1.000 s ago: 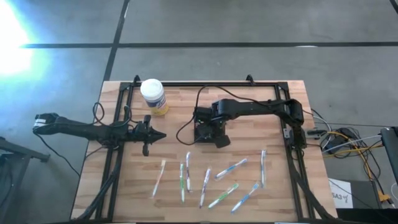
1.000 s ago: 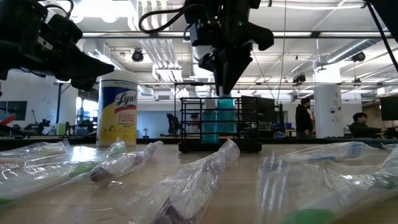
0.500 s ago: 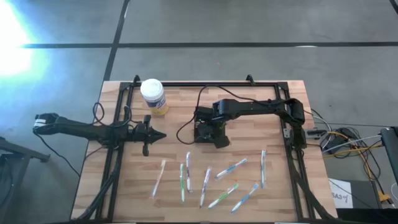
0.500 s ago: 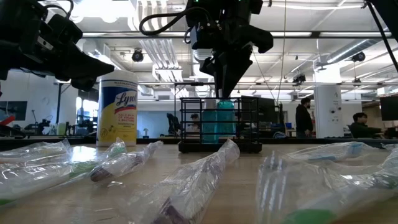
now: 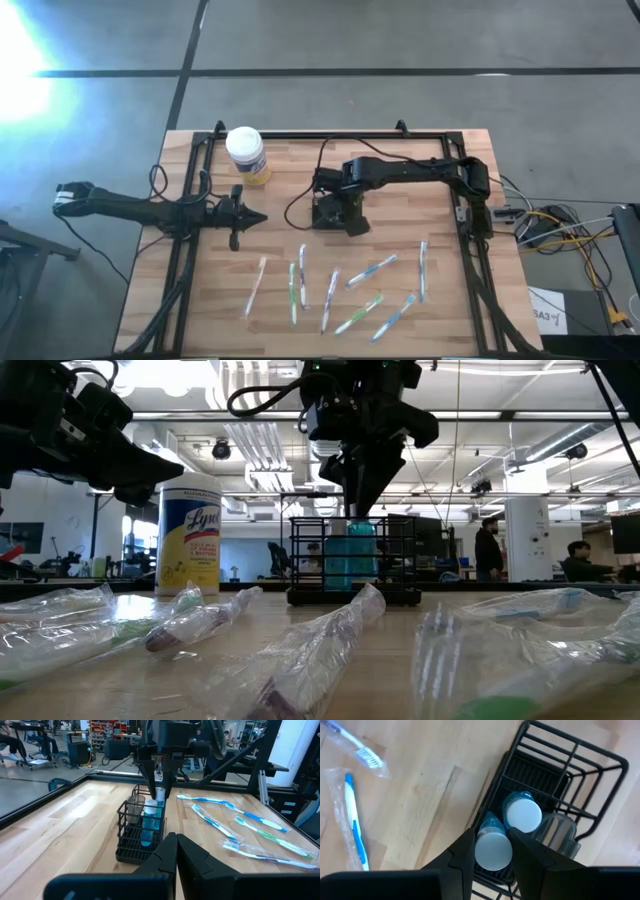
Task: Pick & Place toothbrushing station
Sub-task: Put the mouthwash into the black mesh organizer
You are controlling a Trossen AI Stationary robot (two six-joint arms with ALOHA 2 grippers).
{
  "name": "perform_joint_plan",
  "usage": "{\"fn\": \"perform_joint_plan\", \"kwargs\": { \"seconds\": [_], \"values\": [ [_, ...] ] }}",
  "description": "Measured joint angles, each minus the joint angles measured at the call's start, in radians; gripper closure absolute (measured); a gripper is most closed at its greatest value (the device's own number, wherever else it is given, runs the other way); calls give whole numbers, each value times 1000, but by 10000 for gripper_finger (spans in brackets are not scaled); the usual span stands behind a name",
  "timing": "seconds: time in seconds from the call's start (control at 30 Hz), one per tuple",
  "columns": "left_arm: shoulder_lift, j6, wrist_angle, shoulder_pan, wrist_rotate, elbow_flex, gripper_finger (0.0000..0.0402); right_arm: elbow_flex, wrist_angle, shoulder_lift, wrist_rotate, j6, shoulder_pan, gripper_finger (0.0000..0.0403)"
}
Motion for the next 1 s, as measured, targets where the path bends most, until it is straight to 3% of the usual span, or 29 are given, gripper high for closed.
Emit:
{"fn": "perform_joint_plan", "kwargs": {
  "seconds": [0.3, 0.63, 1.0],
  "values": [
    [0, 1, 0, 0, 0, 0, 392, -2, 3, -2, -37, -109, -8, 310],
    [0, 2, 0, 0, 0, 0, 392, -30, 14, 0, -37, -75, -34, 310],
    [0, 2, 0, 0, 0, 0, 392, -35, 9, -14, -37, -49, -37, 257]
  ]
}}
